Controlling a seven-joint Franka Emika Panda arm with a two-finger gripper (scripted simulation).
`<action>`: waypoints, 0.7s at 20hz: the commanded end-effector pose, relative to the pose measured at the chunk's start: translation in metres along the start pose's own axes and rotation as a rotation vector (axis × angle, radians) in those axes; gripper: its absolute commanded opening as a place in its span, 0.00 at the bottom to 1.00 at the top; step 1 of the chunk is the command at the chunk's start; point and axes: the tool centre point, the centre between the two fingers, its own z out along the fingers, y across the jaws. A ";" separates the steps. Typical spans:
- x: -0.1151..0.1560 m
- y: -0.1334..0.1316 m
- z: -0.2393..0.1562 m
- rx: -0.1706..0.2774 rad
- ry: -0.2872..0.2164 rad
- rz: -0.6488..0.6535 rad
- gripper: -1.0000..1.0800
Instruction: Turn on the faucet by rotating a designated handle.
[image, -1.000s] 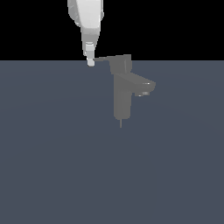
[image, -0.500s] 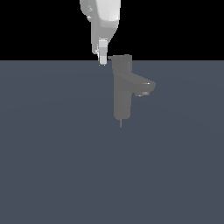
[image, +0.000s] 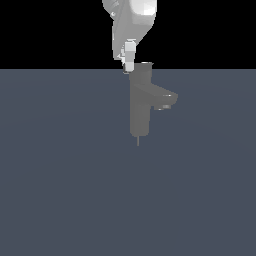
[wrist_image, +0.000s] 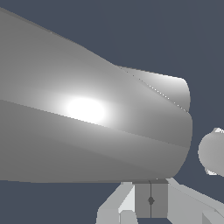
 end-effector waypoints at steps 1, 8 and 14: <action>0.017 0.002 -0.001 0.003 0.000 0.011 0.00; 0.058 0.005 -0.003 0.007 0.000 0.015 0.00; 0.090 0.007 -0.004 0.009 -0.001 0.019 0.00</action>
